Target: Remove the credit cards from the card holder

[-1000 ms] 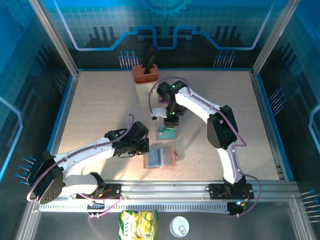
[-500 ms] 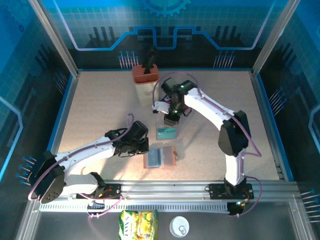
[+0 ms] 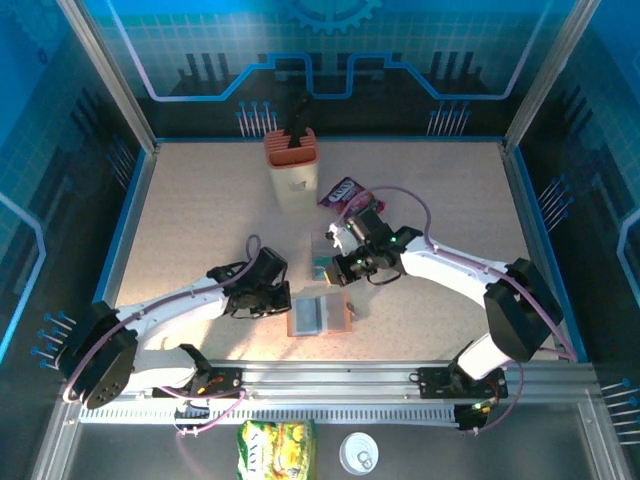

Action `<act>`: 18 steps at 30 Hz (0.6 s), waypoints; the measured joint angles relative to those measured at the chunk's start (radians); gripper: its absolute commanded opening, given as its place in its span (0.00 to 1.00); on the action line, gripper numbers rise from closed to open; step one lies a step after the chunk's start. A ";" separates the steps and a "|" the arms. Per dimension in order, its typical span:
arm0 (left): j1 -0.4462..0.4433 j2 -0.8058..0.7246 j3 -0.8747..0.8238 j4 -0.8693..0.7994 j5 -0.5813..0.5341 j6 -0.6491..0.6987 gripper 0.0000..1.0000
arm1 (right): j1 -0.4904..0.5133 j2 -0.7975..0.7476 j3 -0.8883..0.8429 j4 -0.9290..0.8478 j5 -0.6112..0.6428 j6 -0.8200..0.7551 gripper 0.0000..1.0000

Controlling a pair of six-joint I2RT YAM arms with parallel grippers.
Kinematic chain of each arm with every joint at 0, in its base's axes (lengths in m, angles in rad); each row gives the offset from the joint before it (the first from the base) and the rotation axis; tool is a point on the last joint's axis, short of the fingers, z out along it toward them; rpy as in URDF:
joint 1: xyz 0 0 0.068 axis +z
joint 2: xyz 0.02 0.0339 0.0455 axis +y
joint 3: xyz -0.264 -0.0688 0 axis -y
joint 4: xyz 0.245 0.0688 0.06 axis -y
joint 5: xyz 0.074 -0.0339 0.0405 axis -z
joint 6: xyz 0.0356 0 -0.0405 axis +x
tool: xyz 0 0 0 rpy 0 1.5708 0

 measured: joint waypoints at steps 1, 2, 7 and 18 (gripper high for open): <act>0.000 0.000 -0.006 0.006 0.005 0.000 0.00 | 0.002 -0.001 -0.031 0.039 -0.015 0.059 0.02; 0.000 0.000 -0.013 0.013 0.010 0.000 0.00 | 0.006 -0.001 -0.058 0.073 -0.027 0.109 0.02; 0.000 0.027 -0.026 0.029 0.021 -0.001 0.00 | 0.043 0.000 -0.153 0.205 -0.086 0.285 0.10; 0.000 0.108 -0.047 0.073 0.042 0.000 0.00 | 0.098 0.063 -0.177 0.336 -0.123 0.418 0.15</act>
